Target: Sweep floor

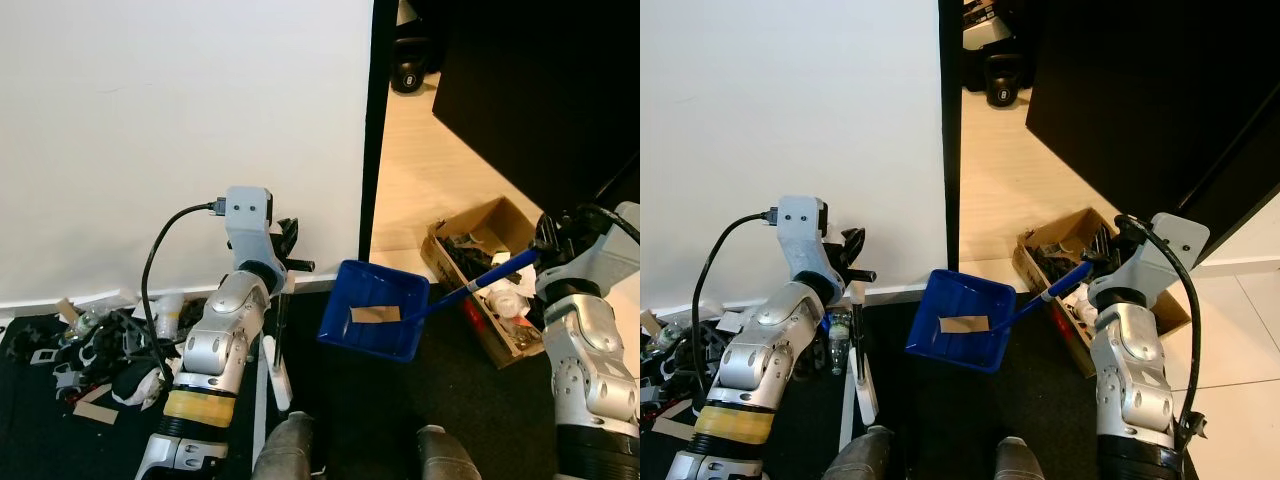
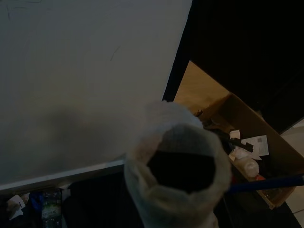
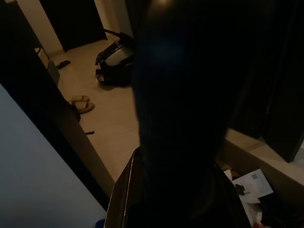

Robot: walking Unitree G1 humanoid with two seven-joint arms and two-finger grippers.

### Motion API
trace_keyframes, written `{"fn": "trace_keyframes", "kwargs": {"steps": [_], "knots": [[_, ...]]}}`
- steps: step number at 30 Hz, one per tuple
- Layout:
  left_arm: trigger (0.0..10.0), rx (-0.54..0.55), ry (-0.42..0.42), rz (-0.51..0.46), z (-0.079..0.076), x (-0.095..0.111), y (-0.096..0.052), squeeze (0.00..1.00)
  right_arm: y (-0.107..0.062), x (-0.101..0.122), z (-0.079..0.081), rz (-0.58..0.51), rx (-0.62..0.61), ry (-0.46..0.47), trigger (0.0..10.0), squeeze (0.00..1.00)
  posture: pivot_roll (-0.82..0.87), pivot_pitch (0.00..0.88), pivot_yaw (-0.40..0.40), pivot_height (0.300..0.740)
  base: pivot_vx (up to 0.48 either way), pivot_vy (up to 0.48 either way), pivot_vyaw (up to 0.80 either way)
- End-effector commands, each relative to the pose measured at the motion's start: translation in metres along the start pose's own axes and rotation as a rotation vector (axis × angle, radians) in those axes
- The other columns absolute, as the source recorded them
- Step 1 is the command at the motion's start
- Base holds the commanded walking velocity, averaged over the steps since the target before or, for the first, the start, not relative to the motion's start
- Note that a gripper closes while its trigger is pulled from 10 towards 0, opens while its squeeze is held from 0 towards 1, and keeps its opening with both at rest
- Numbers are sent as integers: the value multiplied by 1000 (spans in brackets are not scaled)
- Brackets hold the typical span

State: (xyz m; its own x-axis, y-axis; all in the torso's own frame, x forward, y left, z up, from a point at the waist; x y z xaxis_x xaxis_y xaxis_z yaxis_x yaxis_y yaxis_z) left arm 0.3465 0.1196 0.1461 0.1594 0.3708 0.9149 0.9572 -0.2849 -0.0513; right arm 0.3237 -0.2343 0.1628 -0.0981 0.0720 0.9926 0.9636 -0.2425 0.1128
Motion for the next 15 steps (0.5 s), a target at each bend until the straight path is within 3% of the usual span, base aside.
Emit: {"fn": "trace_keyframes", "kwargs": {"steps": [1, 15], "knots": [[10000, 4, 16, -20, 0, 4, 1, 0, 1, 6, 4, -28, 12, 31, 10000, 0, 15, 118, 64, 740, 0, 0, 0], [10000, -13, 16, -14, -4, 2, 1, 0, 2, 6, 6, -29, 11, 40, 10000, 0, 12, 131, 73, 740, 0, 0, 0]]}}
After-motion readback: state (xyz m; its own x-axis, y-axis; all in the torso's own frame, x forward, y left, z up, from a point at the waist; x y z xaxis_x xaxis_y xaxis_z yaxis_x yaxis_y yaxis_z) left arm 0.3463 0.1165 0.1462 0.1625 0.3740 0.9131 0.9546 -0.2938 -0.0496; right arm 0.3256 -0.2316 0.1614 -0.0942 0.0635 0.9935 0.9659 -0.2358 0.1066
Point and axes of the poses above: a point about 5 cm out from each wrist's last joint towards the gripper, its own y axis pointing out of the wrist towards the gripper, its own x axis along the axis of the wrist's last joint, z = x × y, the point moved 3 cm from there along y, pointing out of the wrist towards the gripper, and after that the axes turned 15 degrees about -y, right-handed, at the moved point
